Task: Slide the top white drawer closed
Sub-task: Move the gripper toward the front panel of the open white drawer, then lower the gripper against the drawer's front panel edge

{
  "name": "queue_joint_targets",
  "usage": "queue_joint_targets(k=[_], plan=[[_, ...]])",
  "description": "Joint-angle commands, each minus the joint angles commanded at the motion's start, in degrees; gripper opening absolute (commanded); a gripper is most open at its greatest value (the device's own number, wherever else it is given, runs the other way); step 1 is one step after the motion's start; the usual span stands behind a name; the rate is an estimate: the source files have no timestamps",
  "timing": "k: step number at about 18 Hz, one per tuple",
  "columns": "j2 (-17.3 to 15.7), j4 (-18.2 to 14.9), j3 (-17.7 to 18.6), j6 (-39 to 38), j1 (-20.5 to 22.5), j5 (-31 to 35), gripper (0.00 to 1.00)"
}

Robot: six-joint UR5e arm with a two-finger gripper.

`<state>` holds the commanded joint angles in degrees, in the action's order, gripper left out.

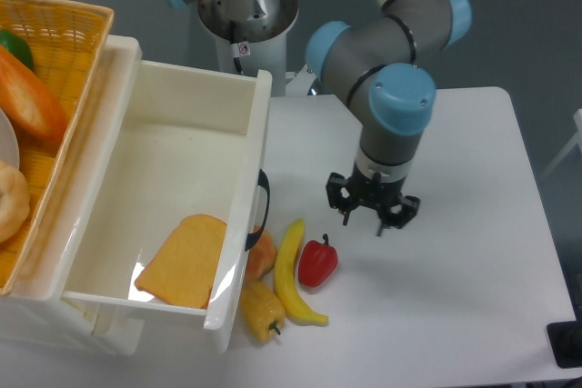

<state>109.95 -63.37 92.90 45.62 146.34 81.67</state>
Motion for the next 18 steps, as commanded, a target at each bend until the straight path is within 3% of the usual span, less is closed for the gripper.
queue_joint_targets(k=[1,5,9,12,16,18], plan=[[-0.4,-0.4,0.0,-0.1,-0.1,-1.9,0.00],[-1.8,-1.7,-0.7,-0.2,-0.1,-9.3,0.00],[-2.0,-3.9,-0.8,-0.2,-0.2,-12.7,0.00],[-2.9,-7.4,-1.5,-0.2,-0.3,-13.7,0.00],[-2.7,-14.5,-3.9,0.0,-0.4,-14.7,0.00],[-2.6,-14.9,-4.0,-0.1,-0.5,-15.7,0.00]])
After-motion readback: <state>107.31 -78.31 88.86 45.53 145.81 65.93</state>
